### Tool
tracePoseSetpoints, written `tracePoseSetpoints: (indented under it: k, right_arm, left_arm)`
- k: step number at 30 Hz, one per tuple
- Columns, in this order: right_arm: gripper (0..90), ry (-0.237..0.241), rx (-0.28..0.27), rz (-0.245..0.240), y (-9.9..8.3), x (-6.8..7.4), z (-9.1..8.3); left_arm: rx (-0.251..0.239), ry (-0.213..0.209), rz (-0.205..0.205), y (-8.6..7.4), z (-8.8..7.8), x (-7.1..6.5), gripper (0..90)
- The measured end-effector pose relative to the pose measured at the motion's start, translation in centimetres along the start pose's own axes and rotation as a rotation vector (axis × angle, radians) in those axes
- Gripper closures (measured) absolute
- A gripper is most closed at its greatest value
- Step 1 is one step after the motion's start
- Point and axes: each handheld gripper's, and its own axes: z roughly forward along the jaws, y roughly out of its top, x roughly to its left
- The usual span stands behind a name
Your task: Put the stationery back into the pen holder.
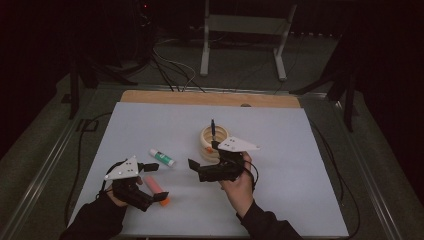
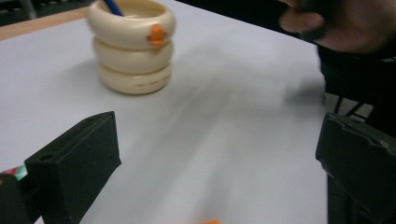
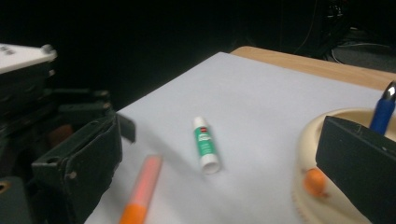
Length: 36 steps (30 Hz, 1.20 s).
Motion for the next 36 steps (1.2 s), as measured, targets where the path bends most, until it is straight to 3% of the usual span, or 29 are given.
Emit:
tracePoseSetpoints:
  k: [6,12,18,23,30,36]
  right_arm:
    - [0.3,0.006,0.025,0.011,-1.7,1.8,1.0]
    - [0.3,0.042,0.064,0.005,-3.4,3.2,2.2]
    - [0.4,0.083,0.133,0.008,-5.7,5.3,3.7]
    - [0.8,0.078,0.183,0.005,-7.1,6.6,4.8]
    - [8.5,0.072,0.229,-0.022,-8.3,8.3,6.0]
    - [25.2,0.039,0.260,-0.034,-9.1,9.5,6.9]
  left_arm:
    - [-0.028,0.033,-0.028,-0.7,-1.3,1.2,0.2]
    - [-0.043,0.058,-0.047,-1.0,-1.7,1.9,0.2]
    - [-0.057,0.103,-0.062,-1.4,-2.0,2.6,0.2]
    - [-0.071,0.121,-0.073,-1.4,-2.2,2.8,0.2]
    - [-0.075,0.129,-0.077,-1.4,-2.2,2.8,0.2]
    - [-0.080,0.148,-0.087,-1.5,-2.4,3.0,0.2]
